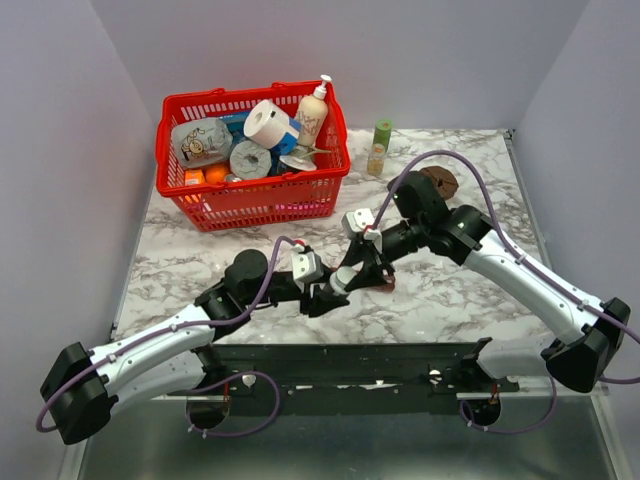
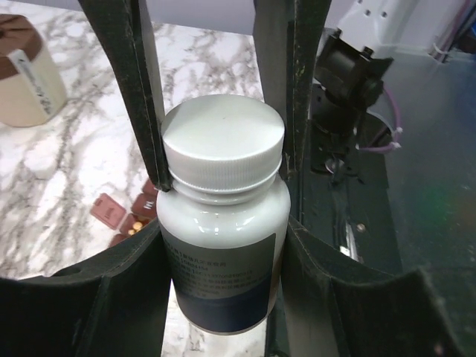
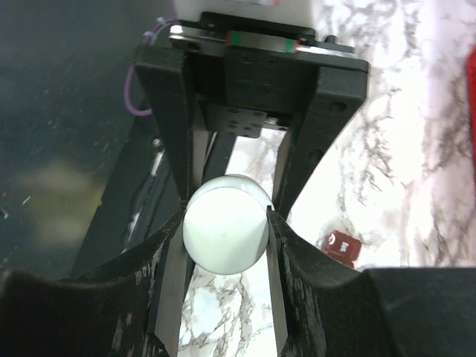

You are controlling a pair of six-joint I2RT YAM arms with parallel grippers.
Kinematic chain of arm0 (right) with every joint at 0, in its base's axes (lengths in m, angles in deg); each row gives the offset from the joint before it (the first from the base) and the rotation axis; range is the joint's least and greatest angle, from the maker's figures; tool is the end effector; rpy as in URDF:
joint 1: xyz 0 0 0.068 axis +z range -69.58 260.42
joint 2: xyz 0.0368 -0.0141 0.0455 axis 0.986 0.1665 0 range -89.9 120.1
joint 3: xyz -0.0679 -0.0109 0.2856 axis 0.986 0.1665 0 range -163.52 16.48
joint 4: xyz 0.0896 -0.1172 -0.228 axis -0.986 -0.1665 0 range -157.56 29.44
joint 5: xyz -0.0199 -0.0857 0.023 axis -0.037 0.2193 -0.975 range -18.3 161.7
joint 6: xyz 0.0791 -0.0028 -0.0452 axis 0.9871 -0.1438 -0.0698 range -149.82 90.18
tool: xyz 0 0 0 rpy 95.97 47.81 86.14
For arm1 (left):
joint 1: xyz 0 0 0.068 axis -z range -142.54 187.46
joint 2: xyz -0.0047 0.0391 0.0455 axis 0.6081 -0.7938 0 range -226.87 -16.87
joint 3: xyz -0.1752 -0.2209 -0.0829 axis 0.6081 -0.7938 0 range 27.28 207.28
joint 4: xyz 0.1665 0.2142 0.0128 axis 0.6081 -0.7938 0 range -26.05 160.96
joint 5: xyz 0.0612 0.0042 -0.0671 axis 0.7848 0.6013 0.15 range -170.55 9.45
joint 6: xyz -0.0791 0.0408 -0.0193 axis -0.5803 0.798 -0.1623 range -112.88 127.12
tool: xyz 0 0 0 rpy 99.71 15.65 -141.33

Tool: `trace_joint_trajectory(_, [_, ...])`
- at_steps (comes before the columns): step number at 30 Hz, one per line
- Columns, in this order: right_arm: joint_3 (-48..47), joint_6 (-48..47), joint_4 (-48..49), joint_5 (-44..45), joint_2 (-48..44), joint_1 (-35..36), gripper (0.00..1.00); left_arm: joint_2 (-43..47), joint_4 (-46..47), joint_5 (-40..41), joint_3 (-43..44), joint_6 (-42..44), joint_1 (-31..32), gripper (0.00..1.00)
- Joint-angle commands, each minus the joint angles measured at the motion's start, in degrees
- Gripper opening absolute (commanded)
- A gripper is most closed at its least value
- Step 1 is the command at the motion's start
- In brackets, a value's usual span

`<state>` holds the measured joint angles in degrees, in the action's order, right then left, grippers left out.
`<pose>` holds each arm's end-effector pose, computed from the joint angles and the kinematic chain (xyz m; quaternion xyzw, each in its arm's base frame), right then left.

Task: Sort the pills into containers

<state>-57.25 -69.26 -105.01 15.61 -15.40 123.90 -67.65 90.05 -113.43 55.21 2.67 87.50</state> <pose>0.1596 0.2450 0.3604 -0.6745 0.4929 0.4463 0.3208 0.1206 -0.2129 0.2815 0.4496 0.5704 -0.4839 0.4882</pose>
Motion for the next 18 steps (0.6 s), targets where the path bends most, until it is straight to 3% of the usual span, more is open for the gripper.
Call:
trace_joint_trajectory(1, [2.55, 10.87, 4.11, 7.04, 2.14, 1.60, 0.29, 1.40, 16.16, 11.95, 3.80, 0.14, -0.30, 0.00])
trace_joint_trajectory(8, [0.34, 17.02, 0.50, 12.40, 6.01, 1.60, 0.33, 0.16, 9.48, 23.20, 6.88, 4.10, -0.12, 0.00])
trace_joint_trajectory(13, [1.31, 22.74, 3.49, 15.49, 6.27, 1.52, 0.40, 0.77, 12.37, 31.04, 5.39, 4.18, -0.12, 0.00])
trace_joint_trajectory(15, [-0.09, 22.31, 2.62, 15.05, 6.80, 1.52, 0.47, 0.60, 12.64, 30.17, 5.21, 4.10, -0.03, 0.00])
trace_joint_trajectory(16, [-0.96, 21.61, 1.83, 14.27, 6.89, 1.52, 0.58, 0.51, 12.55, 28.51, 4.95, 4.10, -0.12, 0.00])
trace_joint_trajectory(18, [-4.39, 19.24, -0.45, 13.12, 6.80, 1.43, 0.67, 0.51, 12.20, 25.51, 4.25, 5.75, -0.12, 0.00])
